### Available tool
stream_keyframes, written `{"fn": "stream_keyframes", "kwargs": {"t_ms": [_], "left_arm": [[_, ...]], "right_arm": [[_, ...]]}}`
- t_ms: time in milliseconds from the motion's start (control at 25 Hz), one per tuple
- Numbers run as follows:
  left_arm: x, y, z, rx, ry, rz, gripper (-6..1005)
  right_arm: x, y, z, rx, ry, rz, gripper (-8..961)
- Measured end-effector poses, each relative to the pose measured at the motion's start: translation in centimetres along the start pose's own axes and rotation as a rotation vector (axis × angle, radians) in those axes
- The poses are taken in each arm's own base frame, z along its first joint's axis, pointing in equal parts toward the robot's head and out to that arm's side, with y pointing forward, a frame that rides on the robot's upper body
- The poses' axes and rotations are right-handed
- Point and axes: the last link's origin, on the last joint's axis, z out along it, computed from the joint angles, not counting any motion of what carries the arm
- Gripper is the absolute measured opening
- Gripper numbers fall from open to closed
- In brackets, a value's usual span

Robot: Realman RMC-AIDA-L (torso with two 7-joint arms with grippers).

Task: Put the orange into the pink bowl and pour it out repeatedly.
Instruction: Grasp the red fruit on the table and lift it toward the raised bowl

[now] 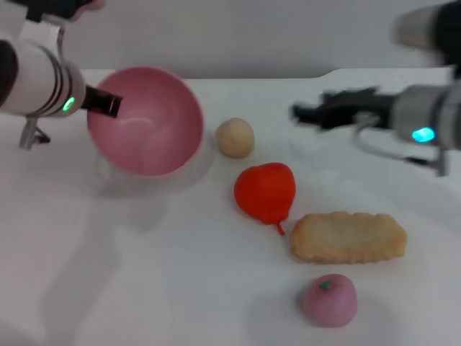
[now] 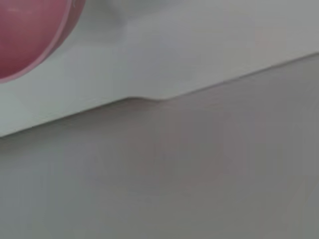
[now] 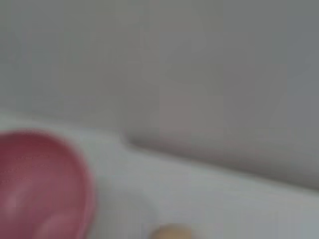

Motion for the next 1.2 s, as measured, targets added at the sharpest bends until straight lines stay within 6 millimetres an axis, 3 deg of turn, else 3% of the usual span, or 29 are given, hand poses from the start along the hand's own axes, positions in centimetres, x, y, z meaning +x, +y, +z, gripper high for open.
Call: {"fn": "stream_keyframes", "kwargs": {"t_ms": [80, 280, 720, 1200], "left_arm": [[-0.7, -0.4, 0.2, 0.000, -0.012, -0.006, 52], [-1.1, -0.4, 0.7, 0.004, -0.037, 0.004, 53], [-0.6, -0.4, 0.6, 0.000, -0.030, 0.031, 56], [-0.4, -0.3, 0.6, -0.004, -0.031, 0.042, 59]], "right_arm": [[0.4, 2.3, 2.5, -0.071, 0.100, -0.058, 616], [1.1, 4.4, 4.2, -0.107, 0.154, -0.086, 622], [3.2, 4.5, 4.8, -0.105, 0.221, -0.039, 616], [4.5, 5.0, 6.9, -0.104, 0.306, -0.038, 593]]}}
